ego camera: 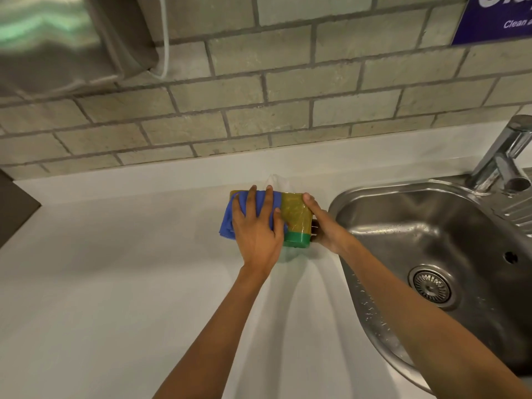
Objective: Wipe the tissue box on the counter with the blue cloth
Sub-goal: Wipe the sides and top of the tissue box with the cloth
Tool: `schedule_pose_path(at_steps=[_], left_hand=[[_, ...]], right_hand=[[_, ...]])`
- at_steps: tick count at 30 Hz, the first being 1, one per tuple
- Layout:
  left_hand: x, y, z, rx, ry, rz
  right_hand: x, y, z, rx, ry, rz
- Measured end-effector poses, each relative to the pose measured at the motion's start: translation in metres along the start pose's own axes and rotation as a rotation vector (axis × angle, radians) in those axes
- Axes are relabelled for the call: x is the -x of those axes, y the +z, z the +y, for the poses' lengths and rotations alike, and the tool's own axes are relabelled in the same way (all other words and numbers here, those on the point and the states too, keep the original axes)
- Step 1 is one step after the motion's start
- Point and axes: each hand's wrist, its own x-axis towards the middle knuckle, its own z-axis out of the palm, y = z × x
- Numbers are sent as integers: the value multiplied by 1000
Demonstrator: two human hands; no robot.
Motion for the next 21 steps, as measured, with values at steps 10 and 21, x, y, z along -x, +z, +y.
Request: schedule_pose_path(at_steps=[10, 21], left_hand=[[15, -6, -31, -28, 166, 43], [31, 4, -18, -57, 393, 32]], right_hand=[[-5, -3, 2, 55, -1, 26], [-8, -6, 1, 87, -14, 53]])
